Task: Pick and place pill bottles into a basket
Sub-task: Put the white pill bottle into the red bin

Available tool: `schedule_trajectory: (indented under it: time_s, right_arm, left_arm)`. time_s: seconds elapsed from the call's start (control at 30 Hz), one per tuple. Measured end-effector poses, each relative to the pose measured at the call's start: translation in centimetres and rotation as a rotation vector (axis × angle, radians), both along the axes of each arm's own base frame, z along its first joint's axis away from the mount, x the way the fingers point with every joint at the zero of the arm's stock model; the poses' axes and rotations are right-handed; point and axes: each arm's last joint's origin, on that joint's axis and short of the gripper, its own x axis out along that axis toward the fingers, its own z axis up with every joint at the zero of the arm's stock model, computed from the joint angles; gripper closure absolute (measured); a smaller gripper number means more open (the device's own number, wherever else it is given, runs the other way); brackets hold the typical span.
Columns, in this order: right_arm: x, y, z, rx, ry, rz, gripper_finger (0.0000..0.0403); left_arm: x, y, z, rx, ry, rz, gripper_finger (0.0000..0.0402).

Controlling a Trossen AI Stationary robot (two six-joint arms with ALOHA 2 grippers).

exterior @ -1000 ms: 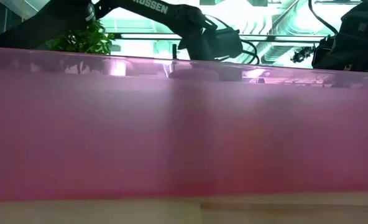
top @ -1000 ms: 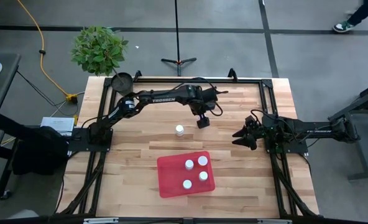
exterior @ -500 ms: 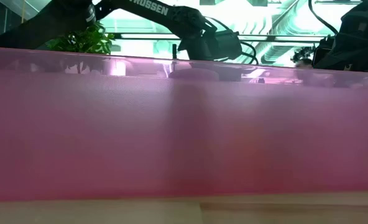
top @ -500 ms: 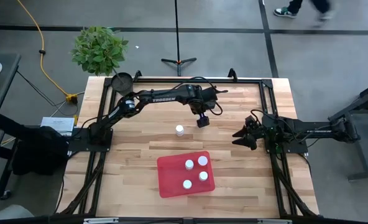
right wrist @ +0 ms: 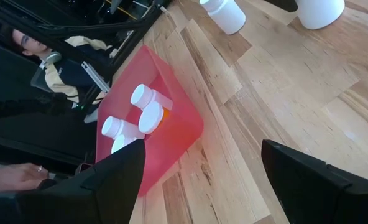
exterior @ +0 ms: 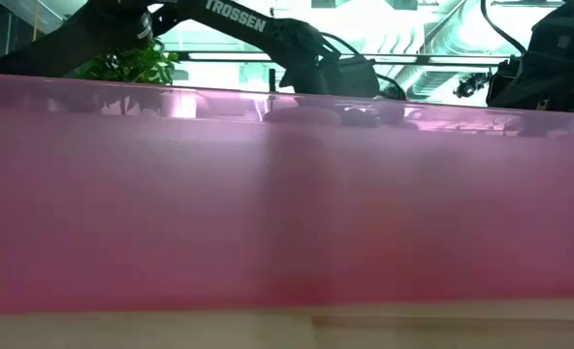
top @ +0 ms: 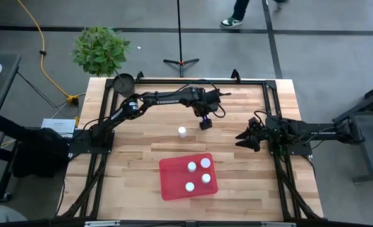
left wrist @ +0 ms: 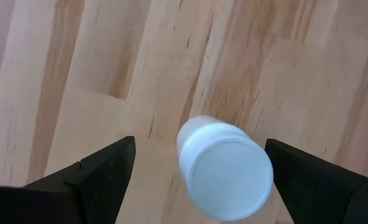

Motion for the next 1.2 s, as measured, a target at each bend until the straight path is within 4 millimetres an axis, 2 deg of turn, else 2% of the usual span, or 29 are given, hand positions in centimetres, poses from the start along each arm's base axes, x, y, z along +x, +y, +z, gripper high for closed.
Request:
schedule_trajectory:
  time_s: [0.1, 0.2, 0.53, 0.93, 1.2]
  right_arm:
    - [0.0, 0.0, 0.0, 0.0, 0.0, 0.0, 0.0091]
    - [0.0, 0.0, 0.0, 0.0, 0.0, 0.0, 0.0091]
    - [0.0, 0.0, 0.0, -0.002, 0.0, 0.001, 0.0091]
    - [0.0, 0.0, 0.0, -0.003, 0.0, 0.002, 0.0091]
    - [0.0, 0.0, 0.0, -0.003, 0.0, 0.002, 0.0091]
  left_arm:
    - [0.1, 0.0, 0.0, 0.002, -0.008, 0.0, 0.0019]
    - [0.1, 0.0, 0.0, 0.003, -0.013, 0.0, 0.0047]
    - [0.2, 0.1, 0.2, 0.014, -0.022, 0.004, 0.0213]
    - [0.1, 0.0, 0.3, -0.002, -0.017, -0.001, 0.0213]
    - [0.5, 0.2, 3.0, 0.047, -0.066, 0.007, 0.0213]
